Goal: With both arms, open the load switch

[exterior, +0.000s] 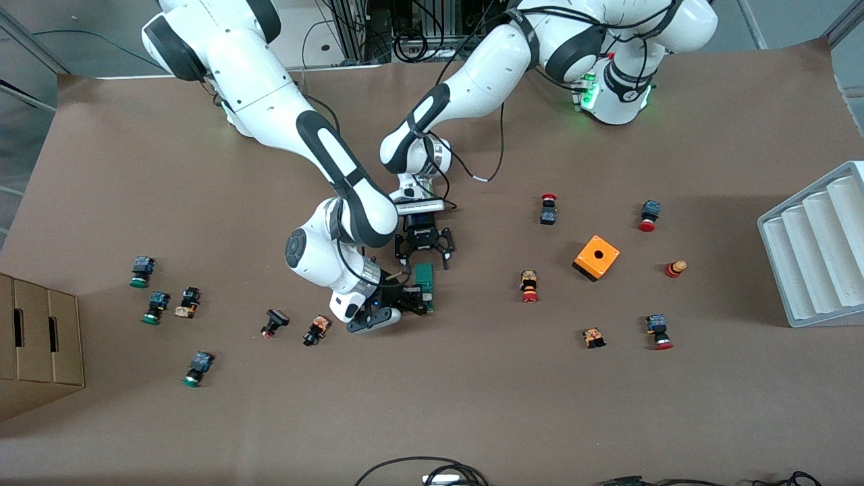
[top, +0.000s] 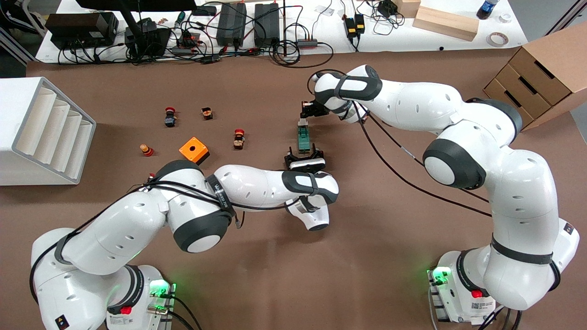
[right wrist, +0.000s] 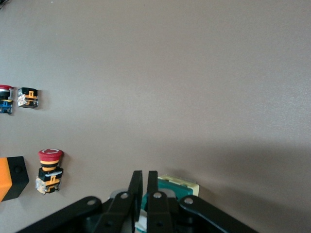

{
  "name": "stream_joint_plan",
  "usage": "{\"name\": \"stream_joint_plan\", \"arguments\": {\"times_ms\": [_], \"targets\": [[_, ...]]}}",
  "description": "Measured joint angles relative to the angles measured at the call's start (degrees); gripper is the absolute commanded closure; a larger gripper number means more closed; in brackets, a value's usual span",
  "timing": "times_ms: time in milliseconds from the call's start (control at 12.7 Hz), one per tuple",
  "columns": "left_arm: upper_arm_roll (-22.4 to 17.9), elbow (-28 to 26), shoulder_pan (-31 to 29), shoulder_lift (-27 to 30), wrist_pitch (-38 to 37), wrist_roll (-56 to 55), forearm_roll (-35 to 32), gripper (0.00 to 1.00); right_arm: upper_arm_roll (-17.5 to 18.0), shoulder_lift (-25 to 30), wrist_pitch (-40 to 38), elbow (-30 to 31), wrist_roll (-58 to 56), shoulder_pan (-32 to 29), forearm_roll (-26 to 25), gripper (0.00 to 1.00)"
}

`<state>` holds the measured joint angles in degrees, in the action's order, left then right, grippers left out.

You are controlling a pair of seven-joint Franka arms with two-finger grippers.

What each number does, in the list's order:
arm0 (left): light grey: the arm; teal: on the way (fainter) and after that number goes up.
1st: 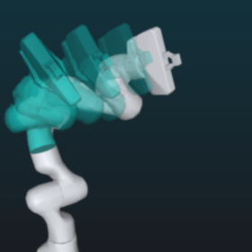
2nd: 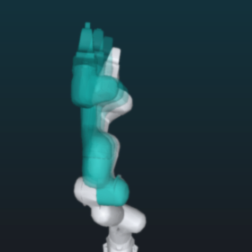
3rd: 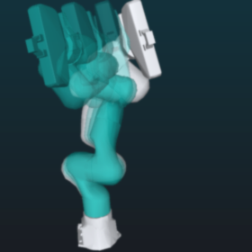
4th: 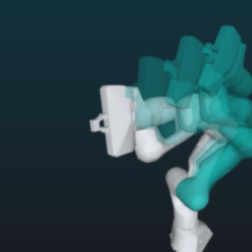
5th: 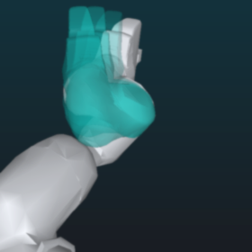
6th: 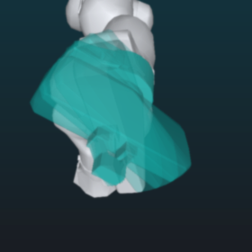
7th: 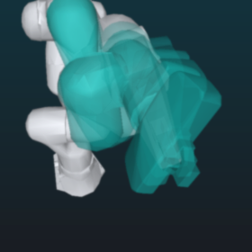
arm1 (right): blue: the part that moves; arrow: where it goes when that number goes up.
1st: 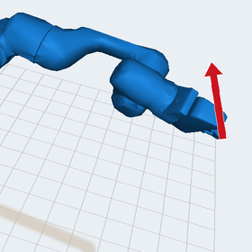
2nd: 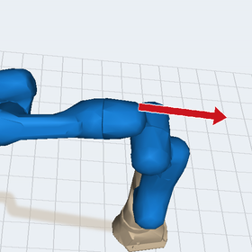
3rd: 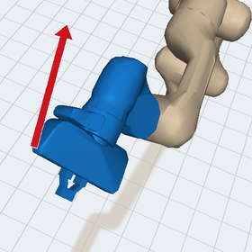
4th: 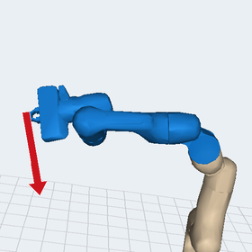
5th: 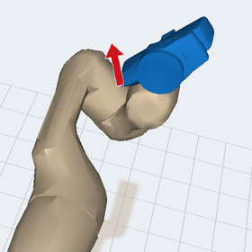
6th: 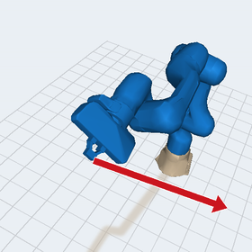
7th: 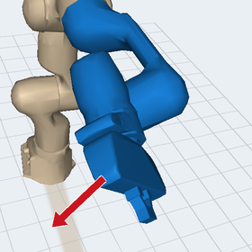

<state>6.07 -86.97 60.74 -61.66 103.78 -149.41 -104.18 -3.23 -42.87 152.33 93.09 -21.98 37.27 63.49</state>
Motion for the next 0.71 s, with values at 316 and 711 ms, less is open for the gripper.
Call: {"name": "stream_joint_plan", "arguments": {"times_ms": [316,711], "targets": [[0.0,0.0,0.0,0.0,0.0,0.0,0.0,0.00,0.0,-0.1,0.0,0.1,-0.1,0.0,0.0,0.90],[0.0,0.0,0.0,0.0,0.0,0.0,0.0,0.00,0.0,-0.1,0.0,0.1,-0.4,0.0,0.0,0.90]]}}
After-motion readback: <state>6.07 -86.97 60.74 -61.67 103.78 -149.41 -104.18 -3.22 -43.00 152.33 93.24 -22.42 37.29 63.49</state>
